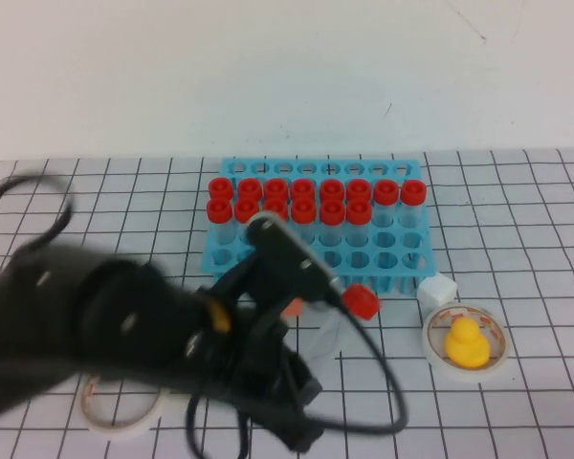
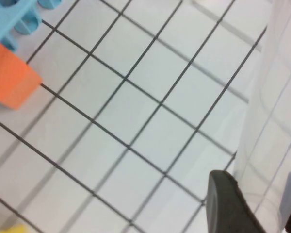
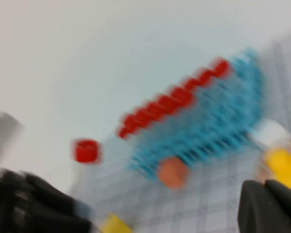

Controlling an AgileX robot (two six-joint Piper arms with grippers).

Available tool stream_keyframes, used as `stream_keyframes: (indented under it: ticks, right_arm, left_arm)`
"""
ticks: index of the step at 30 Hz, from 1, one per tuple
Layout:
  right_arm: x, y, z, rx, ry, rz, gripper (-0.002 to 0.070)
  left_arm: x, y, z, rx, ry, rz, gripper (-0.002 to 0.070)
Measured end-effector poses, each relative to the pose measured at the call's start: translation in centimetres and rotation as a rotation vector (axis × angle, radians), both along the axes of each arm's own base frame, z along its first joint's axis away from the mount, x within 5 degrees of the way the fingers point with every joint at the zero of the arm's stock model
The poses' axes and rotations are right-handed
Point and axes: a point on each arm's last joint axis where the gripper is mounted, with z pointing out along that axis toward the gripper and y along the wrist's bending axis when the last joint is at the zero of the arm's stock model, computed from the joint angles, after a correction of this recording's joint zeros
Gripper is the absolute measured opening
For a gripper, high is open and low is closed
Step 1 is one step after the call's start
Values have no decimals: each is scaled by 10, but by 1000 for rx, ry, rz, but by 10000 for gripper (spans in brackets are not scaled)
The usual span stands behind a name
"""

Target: Place the test tubes

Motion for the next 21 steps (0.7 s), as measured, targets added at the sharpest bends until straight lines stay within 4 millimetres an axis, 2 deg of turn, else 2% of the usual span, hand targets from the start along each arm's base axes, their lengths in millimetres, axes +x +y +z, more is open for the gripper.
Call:
stream_keyframes:
  ticks: [3, 4, 9, 12, 16, 21]
  right_arm:
    - [-3, 4, 22, 2, -148, 48, -1]
    - [-5, 6, 37, -1, -227, 64, -1]
    - [3, 8, 67, -28, -258, 117, -1]
    - [14, 13, 83, -73, -253, 204, -1]
    - [39, 23, 102, -116, -233, 376, -1]
    - [72, 31, 112, -144, -227, 580, -1]
  left_arm:
    - [-17, 12, -14, -110, -4, 91, 212]
    - [-25, 18, -23, -156, 11, 144, 212]
    - [-40, 25, -45, -228, 70, 216, 212]
    - [-46, 19, -49, -284, 75, 224, 212]
    - [-56, 4, -46, -346, 26, 198, 212]
    - [-58, -4, -39, -367, -74, 256, 212]
